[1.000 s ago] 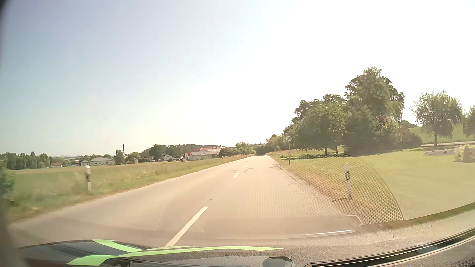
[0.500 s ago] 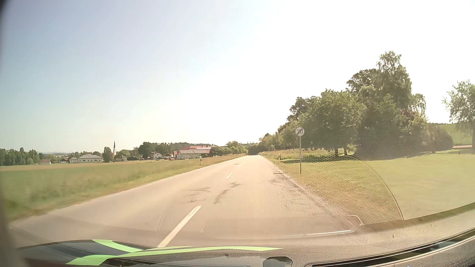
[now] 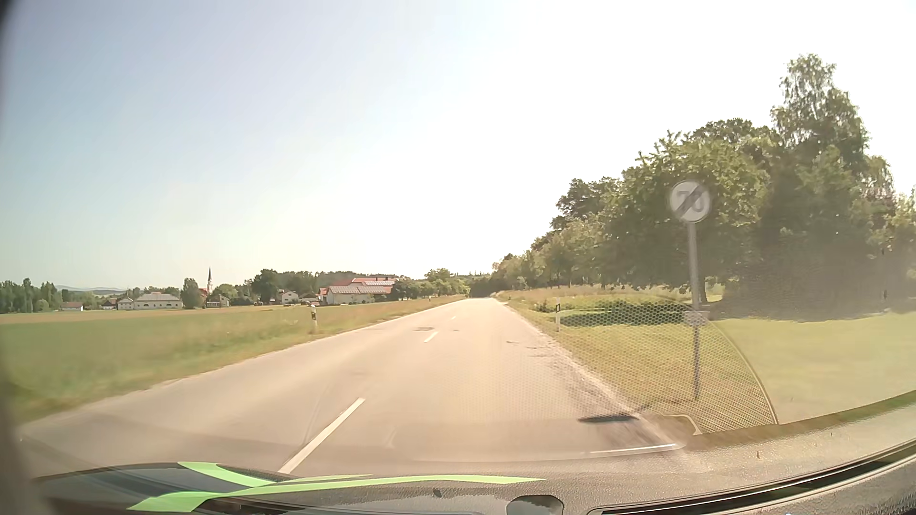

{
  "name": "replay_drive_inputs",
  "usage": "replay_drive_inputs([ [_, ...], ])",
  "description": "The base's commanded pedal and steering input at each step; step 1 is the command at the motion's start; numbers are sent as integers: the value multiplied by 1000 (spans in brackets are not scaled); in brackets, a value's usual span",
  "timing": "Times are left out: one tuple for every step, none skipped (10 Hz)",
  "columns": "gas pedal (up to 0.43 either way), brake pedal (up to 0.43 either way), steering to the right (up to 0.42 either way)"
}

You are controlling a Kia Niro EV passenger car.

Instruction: Follow the waypoints while adhering to traffic rules and regulations

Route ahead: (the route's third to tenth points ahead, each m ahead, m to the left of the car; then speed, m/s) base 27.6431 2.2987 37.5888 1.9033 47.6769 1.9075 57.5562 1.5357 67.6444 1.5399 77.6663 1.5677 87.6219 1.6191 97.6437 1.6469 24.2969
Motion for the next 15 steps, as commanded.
replay_drive_inputs([
  [299, 0, -5],
  [280, 0, -6],
  [260, 0, -5],
  [260, 0, -3],
  [260, 0, -3],
  [268, 0, -3],
  [268, 0, -3],
  [268, 0, -3],
  [268, 0, -3],
  [287, 0, -3],
  [287, 0, -3],
  [311, 0, -2],
  [311, 0, -3],
  [311, 0, -2],
  [311, 0, -1],
])
